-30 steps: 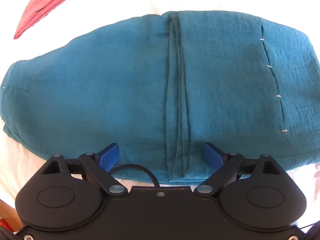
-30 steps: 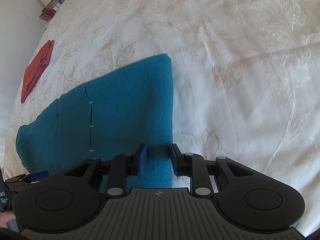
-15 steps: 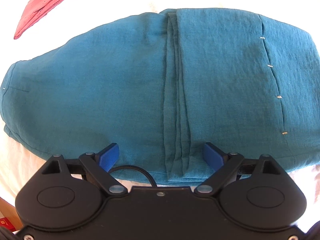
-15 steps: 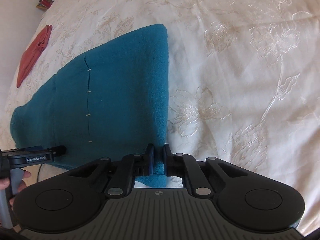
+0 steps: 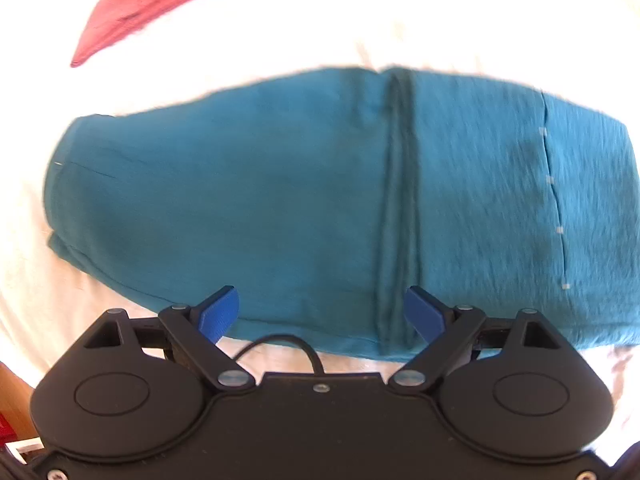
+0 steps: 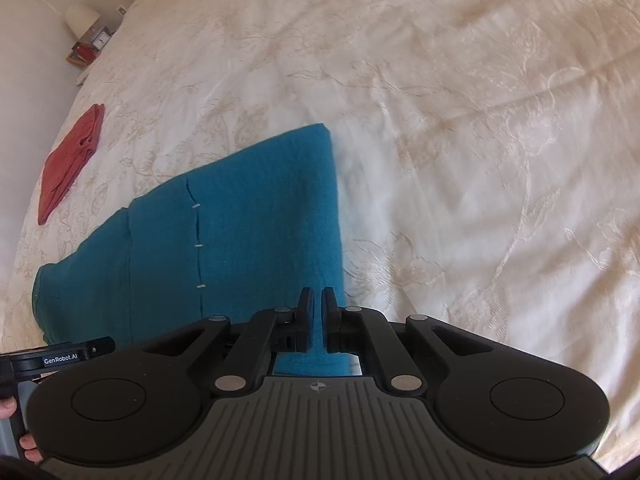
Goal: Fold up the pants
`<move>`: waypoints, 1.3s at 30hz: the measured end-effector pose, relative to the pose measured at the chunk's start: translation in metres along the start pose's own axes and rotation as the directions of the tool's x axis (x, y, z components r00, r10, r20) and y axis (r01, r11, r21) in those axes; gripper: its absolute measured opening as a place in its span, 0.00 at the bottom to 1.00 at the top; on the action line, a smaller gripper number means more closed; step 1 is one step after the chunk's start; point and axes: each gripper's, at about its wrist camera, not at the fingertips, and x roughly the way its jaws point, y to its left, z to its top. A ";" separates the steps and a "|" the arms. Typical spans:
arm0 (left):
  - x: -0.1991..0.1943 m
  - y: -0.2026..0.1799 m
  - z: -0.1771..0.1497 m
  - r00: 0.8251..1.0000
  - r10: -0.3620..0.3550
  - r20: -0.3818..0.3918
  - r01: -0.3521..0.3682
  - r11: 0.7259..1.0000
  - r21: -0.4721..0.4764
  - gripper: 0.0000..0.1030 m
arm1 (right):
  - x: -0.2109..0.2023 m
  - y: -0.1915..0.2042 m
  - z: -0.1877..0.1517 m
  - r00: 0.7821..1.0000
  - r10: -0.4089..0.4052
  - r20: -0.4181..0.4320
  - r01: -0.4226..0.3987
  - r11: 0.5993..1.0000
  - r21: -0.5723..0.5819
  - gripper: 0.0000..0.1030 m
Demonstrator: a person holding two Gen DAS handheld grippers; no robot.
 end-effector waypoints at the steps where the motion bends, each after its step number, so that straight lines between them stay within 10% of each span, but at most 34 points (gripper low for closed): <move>1: -0.007 0.008 0.004 1.000 -0.001 0.015 0.002 1.000 -0.010 0.88 | 0.000 0.012 0.003 1.000 0.015 0.014 -0.015 1.000 -0.021 0.05; 11: -0.035 0.105 0.072 0.992 0.022 0.127 -0.010 0.996 -0.091 0.89 | 0.028 0.138 0.041 0.988 0.149 0.037 -0.139 0.972 -0.188 0.15; 20: 0.042 0.142 0.095 0.999 0.032 0.012 -0.031 0.998 -0.063 0.89 | 0.103 0.231 0.066 0.997 0.080 0.003 -0.073 0.930 -0.361 0.23; 29: 0.119 0.151 0.055 0.976 0.070 -0.204 -0.059 0.996 0.060 0.91 | 0.164 0.251 0.087 0.998 -0.058 -0.040 0.031 0.870 -0.492 0.23; 39: 0.122 0.156 0.042 0.970 0.062 -0.237 -0.061 0.998 0.012 0.93 | 0.192 0.245 0.081 0.975 -0.023 -0.221 -0.108 0.820 -0.562 0.29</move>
